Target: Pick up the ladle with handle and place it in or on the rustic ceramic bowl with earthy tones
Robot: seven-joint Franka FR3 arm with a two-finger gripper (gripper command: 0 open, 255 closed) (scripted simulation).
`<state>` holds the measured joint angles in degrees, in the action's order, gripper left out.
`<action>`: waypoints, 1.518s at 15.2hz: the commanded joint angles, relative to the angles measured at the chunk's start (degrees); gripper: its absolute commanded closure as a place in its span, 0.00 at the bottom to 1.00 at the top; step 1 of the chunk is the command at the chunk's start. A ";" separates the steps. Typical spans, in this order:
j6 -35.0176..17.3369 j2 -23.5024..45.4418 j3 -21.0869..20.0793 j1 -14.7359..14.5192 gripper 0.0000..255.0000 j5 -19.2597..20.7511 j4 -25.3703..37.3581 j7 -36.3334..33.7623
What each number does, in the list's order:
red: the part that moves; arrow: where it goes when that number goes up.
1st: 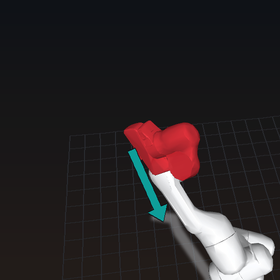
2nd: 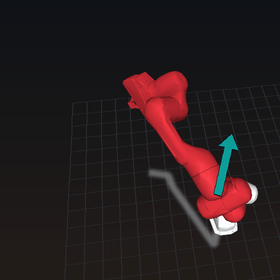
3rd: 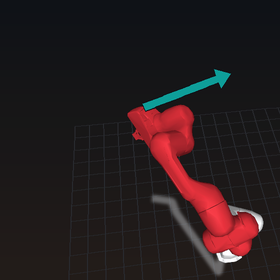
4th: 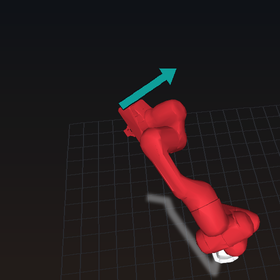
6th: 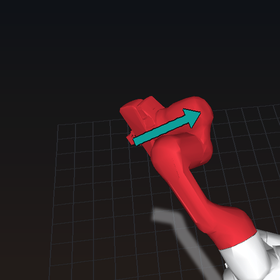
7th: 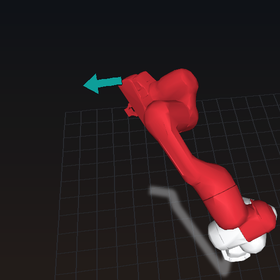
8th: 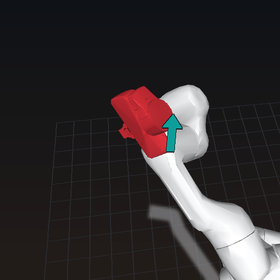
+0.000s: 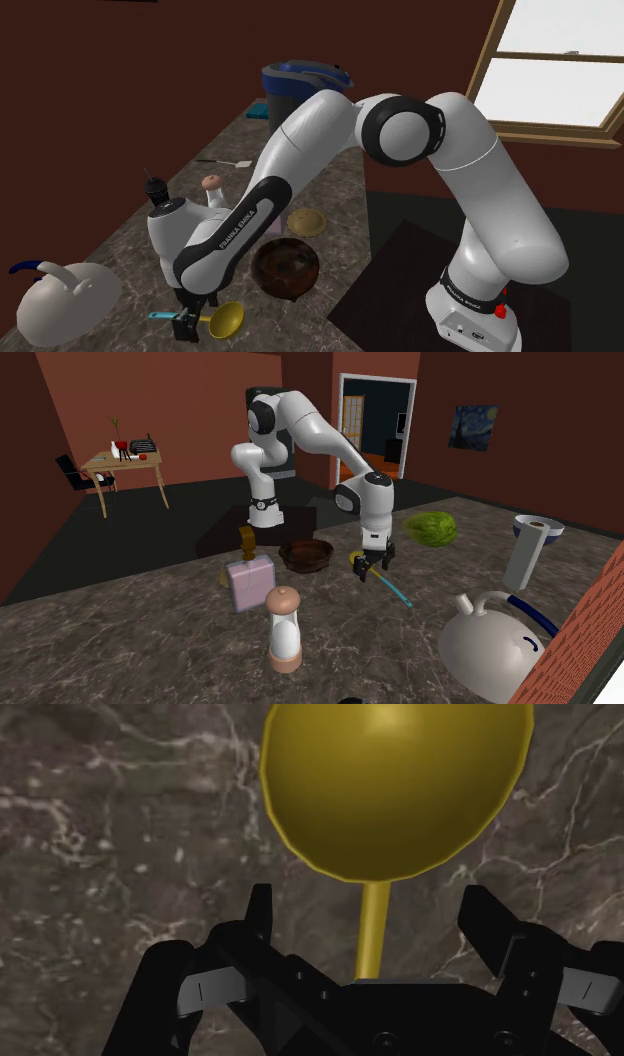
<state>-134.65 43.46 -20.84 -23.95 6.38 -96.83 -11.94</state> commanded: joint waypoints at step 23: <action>4.72 -5.37 -1.41 1.10 1.00 -1.42 -0.54 0.08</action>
<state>-130.39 38.61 -22.12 -22.98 5.11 -97.31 -11.90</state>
